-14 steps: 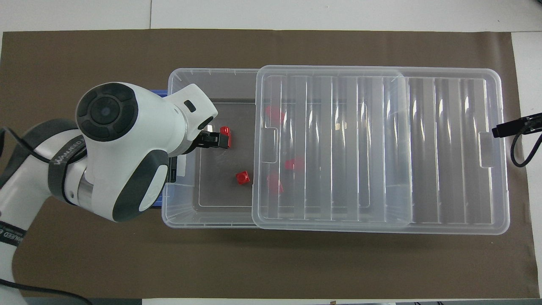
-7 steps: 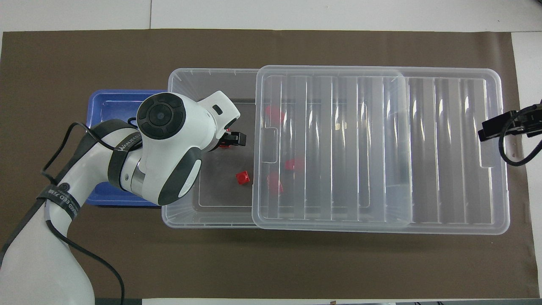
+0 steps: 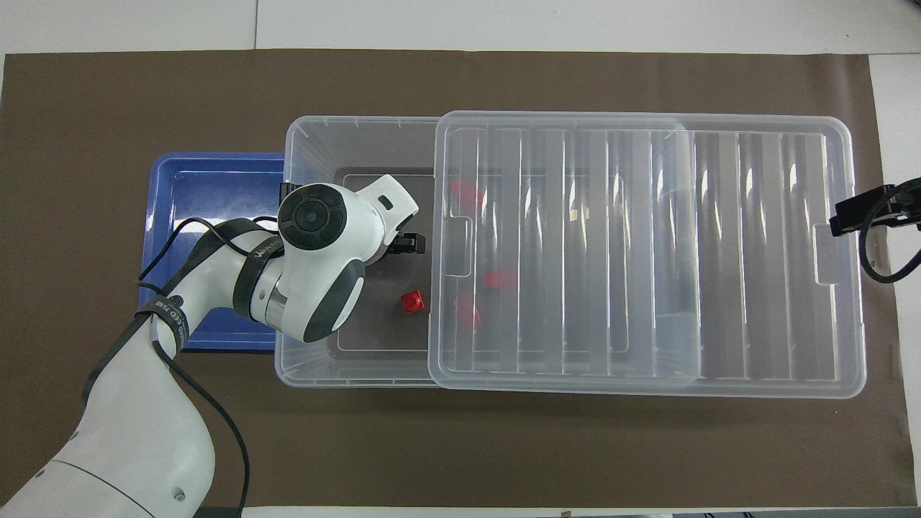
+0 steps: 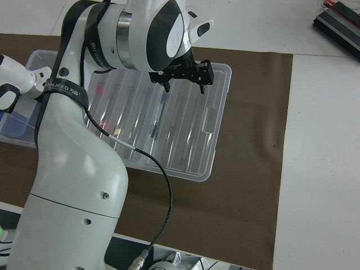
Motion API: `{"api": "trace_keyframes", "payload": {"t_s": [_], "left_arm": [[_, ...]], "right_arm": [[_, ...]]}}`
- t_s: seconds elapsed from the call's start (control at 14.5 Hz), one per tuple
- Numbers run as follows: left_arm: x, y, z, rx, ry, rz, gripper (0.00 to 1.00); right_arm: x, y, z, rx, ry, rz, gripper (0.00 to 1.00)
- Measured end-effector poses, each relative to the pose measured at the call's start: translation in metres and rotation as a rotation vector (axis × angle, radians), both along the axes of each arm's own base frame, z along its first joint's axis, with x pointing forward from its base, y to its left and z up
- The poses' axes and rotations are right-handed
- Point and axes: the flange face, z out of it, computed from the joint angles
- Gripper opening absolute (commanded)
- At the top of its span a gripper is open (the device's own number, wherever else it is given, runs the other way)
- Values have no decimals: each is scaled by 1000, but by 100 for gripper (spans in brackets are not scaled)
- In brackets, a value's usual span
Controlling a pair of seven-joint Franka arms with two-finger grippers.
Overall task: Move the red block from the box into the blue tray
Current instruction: 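Grasp the red block with the left gripper and lift it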
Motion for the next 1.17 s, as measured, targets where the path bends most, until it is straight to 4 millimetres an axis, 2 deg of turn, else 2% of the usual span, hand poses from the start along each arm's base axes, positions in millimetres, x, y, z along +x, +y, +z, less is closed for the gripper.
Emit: {"api": "trace_keyframes", "payload": {"t_s": [0.07, 0.48, 0.62, 0.76, 0.97, 1.17], "left_arm": [[1, 1, 0, 0, -1, 2, 0], [2, 3, 1, 2, -1, 10, 0], [2, 3, 11, 1, -2, 16, 0], [-2, 5, 39, 8, 7, 16, 0], [-14, 12, 96, 9, 0, 15, 0], [-27, 22, 143, 10, -5, 17, 0]], "right_arm": [[0, 0, 0, -1, 0, 0, 100], [0, 1, 0, -1, 0, 2, 100], [0, 1, 0, -1, 0, 3, 100], [0, 1, 0, -1, 0, 3, 100], [0, 1, 0, -1, 0, 3, 100], [0, 1, 0, -1, 0, 2, 100]]}}
